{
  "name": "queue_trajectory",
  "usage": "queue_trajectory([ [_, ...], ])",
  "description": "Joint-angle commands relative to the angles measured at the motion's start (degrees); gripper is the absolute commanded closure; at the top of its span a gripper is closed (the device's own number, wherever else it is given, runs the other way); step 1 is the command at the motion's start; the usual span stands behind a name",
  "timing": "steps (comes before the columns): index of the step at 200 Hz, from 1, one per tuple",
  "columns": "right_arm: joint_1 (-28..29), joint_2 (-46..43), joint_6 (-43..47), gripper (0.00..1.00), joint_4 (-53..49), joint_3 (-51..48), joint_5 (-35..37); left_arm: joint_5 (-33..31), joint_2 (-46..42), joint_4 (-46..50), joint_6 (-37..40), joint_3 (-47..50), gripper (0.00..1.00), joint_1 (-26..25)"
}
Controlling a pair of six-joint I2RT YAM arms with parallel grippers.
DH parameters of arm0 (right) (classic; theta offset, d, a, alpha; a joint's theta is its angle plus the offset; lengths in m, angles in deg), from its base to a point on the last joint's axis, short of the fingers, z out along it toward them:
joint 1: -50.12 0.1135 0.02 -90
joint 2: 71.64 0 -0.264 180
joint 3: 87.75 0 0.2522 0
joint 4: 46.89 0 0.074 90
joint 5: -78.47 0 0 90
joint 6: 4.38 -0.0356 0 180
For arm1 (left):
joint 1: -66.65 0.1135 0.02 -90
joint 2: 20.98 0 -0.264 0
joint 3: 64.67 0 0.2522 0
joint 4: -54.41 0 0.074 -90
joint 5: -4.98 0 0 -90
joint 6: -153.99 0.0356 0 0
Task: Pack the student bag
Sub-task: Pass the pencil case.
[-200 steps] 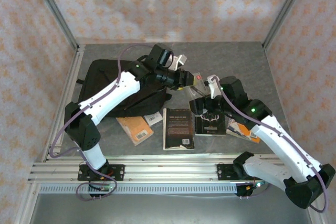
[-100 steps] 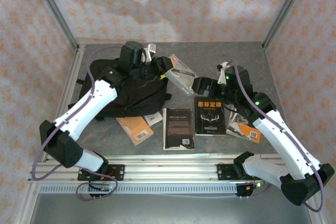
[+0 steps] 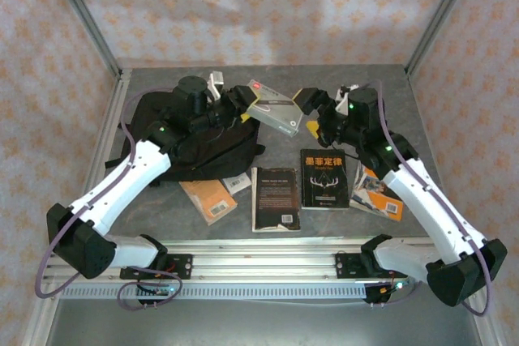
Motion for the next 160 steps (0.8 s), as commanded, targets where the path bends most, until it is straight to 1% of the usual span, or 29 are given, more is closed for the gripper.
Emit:
queue_trajectory([
  [1, -0.19, -0.74, -14.58, 0.00, 16.55, -4.88, -3.79, -2.07, -3.04, -6.30, -2.28, -0.19, 0.62, -0.07],
  [7, -0.18, -0.75, -17.18, 0.00, 20.68, -6.58, -4.21, -2.20, -3.18, -6.46, -2.43, -0.11, 0.62, -0.09],
  [21, -0.08, -0.76, -20.80, 0.00, 26.07, -9.20, -4.22, -2.20, -3.31, -7.14, -3.03, 0.23, 0.62, -0.12],
  [40, -0.09, -0.88, -22.95, 0.04, 31.45, -11.44, -3.48, -1.74, -3.16, -8.11, -4.18, 0.80, 0.62, -0.22],
  [49, -0.09, -0.44, -24.68, 0.07, 36.03, -12.67, -3.46, -1.63, -3.09, -8.11, -4.30, 1.00, 0.62, -0.18],
  [64, 0.00, 0.66, -26.72, 0.11, 40.44, -13.38, -3.94, -1.72, -3.18, -8.19, -4.49, 1.42, 0.62, -0.35],
  [80, 0.25, 1.42, -27.57, 0.17, 42.60, -13.36, -3.99, -1.81, -3.28, -8.20, -4.52, 1.80, 0.62, -0.63],
  [94, 0.48, 1.70, -27.82, 0.28, 43.23, -12.91, -3.90, -1.74, -3.34, -8.15, -4.49, 2.03, 0.62, -0.93],
  [97, 0.51, 1.81, -27.75, 0.32, 43.23, -12.76, -3.97, -1.72, -3.34, -8.11, -4.46, 2.19, 0.62, -0.99],
  [102, 0.68, 1.91, -27.56, 0.35, 43.18, -12.39, -4.15, -1.72, -3.34, -7.98, -4.46, 2.12, 0.62, -1.06],
  [118, 1.04, 2.27, -27.03, 0.36, 42.87, -11.60, -4.71, -1.88, -3.29, -7.69, -4.21, 2.38, 0.62, -1.16],
  [133, 1.55, 2.65, -26.89, 0.39, 43.20, -11.29, -5.34, -1.98, -3.33, -7.49, -4.12, 2.42, 0.62, -1.15],
  [160, 2.10, 2.68, -26.85, 0.53, 43.39, -11.57, -5.61, -1.81, -3.18, -7.11, -3.66, 2.12, 0.61, -1.13],
])
